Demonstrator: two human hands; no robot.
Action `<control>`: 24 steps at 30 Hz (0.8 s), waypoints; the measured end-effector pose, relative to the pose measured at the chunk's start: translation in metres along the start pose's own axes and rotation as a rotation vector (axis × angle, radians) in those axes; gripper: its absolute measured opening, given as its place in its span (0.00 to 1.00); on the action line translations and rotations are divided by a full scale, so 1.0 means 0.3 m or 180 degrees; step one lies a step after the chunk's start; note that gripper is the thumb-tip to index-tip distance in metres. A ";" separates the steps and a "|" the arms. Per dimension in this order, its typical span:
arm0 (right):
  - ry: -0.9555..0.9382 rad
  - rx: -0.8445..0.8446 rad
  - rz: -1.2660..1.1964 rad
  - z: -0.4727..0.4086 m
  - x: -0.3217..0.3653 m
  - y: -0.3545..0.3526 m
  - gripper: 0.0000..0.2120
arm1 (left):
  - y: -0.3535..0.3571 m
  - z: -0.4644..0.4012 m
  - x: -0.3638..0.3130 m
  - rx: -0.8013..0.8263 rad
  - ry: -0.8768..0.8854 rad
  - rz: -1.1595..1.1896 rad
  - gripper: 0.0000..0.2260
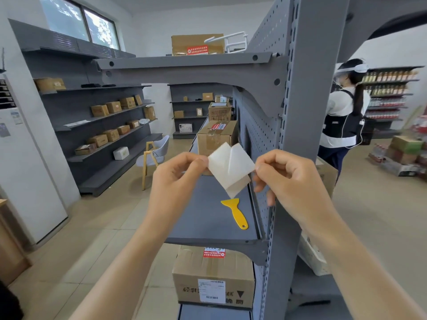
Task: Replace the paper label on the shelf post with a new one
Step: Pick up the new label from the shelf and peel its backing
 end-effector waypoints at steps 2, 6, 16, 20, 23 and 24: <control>-0.0007 -0.0158 -0.0039 0.006 0.002 -0.033 0.11 | 0.007 -0.007 0.001 -0.0113 -0.0001 0.0014 0.09; 0.0091 -0.0459 -0.0143 0.020 -0.009 -0.116 0.12 | 0.045 -0.019 0.005 -0.0271 0.0076 0.0175 0.10; 0.0380 -0.1089 -0.0101 0.107 -0.082 -0.369 0.13 | 0.238 0.012 0.025 -0.0354 0.0333 0.0806 0.13; 0.0495 -0.1228 -0.0106 0.128 -0.144 -0.479 0.13 | 0.347 0.092 -0.007 -0.0354 0.0661 0.1052 0.11; 0.0516 -0.1138 0.0092 0.116 -0.212 -0.573 0.12 | 0.469 0.153 -0.041 -0.0349 0.1071 0.0956 0.08; 0.0522 -0.1094 0.0149 0.106 -0.235 -0.609 0.12 | 0.517 0.168 -0.049 -0.0359 0.1181 0.0844 0.08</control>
Point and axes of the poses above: each hand's wrist, its own z-axis away from the middle knuckle, its own y-axis out of the palm, x = y × z, the point moved 2 cm from there along -z, towards the middle knuckle, and after that the axes turned 2 degrees about -x, right-handed, at the moved point
